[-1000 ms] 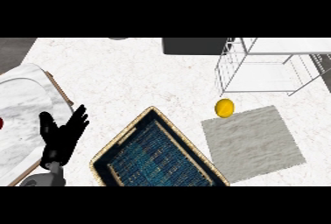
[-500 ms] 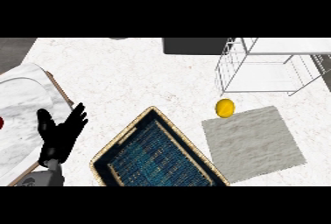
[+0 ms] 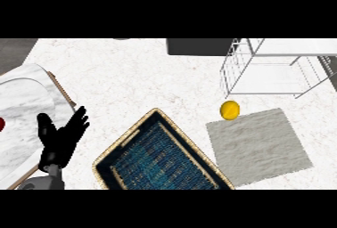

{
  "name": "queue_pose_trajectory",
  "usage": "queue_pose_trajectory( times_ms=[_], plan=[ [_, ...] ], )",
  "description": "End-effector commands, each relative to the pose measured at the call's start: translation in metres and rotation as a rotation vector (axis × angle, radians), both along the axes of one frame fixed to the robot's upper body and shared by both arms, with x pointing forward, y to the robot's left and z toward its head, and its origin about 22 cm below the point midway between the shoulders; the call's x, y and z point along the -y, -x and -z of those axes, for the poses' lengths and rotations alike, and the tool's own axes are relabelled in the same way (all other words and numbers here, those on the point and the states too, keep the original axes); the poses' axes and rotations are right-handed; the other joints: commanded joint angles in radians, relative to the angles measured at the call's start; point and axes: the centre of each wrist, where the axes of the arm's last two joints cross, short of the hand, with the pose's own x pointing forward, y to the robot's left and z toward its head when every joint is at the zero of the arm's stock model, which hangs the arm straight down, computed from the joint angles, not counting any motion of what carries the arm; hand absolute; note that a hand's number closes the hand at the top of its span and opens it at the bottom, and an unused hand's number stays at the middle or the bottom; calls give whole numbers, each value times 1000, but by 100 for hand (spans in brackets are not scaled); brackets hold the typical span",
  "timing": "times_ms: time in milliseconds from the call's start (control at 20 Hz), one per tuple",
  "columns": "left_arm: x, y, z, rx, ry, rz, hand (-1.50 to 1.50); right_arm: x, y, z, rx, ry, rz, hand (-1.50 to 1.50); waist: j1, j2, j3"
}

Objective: Pick the bell pepper from the placemat and place it in the tiered shelf

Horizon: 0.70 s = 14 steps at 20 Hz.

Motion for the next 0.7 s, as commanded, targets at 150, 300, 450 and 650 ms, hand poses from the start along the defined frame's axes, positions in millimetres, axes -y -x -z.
queue_pose_trajectory(
  times_ms=[150,300,450,650],
  plan=[
    [22,-12,-1,11,-7,-7,0,-4,-8,-14,23,-16,-39,150,-5,-1,0],
    [5,-27,-6,-2,-7,-17,0,-19,-12,8,-8,25,-56,150,-16,-3,-1],
    [9,-3,-12,-8,-14,5,0,21,-3,-14,-38,74,-30,150,1,-2,0],
    [-2,-3,-1,11,-7,9,0,5,-13,-5,34,-242,61,-150,8,2,0]
  ],
)
